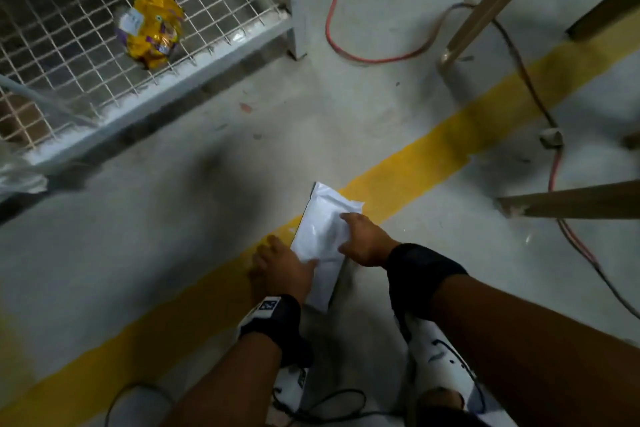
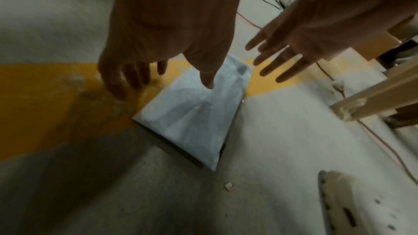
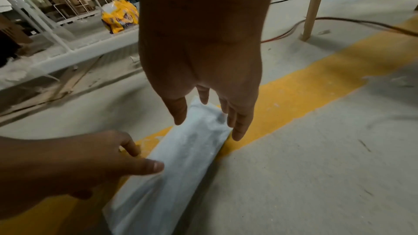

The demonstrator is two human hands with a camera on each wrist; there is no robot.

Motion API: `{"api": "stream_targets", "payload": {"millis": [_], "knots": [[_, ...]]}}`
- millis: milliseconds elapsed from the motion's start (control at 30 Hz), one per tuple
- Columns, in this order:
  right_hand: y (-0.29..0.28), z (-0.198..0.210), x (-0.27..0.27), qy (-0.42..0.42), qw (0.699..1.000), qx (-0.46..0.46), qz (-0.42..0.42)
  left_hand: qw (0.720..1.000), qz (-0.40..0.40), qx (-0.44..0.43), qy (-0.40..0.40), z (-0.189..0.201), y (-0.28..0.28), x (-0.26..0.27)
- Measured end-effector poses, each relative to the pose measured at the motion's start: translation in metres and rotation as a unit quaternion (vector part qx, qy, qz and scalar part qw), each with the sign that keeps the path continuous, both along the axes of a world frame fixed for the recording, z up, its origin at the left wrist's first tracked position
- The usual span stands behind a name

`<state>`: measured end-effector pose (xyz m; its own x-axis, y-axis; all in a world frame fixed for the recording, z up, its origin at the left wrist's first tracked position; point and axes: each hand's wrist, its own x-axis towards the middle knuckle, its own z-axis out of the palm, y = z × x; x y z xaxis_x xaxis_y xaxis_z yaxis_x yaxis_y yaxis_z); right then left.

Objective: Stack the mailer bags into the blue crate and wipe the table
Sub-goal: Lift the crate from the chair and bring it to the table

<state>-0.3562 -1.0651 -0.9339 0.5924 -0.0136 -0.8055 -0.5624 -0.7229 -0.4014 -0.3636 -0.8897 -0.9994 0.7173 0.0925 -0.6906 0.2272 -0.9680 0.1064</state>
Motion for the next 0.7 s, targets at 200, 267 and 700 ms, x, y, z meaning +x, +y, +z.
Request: {"api": "stream_targets", "payload": {"millis": [200, 267, 700], "knots": [[0.0, 0.027, 0.0, -0.028, 0.96, 0.064, -0.272, 0.967, -0.032, -0.233, -0.101, 0.037, -0.018, 0.017], [-0.003, 0.072, 0.01, -0.05, 0.907, 0.105, -0.406, 0.958, -0.089, -0.235, -0.138, 0.093, -0.028, 0.025], [-0.054, 0.59, 0.113, -0.356, 0.809, 0.216, -0.416, 0.837, -0.051, -0.361, -0.407, 0.644, -0.088, 0.129]]}}
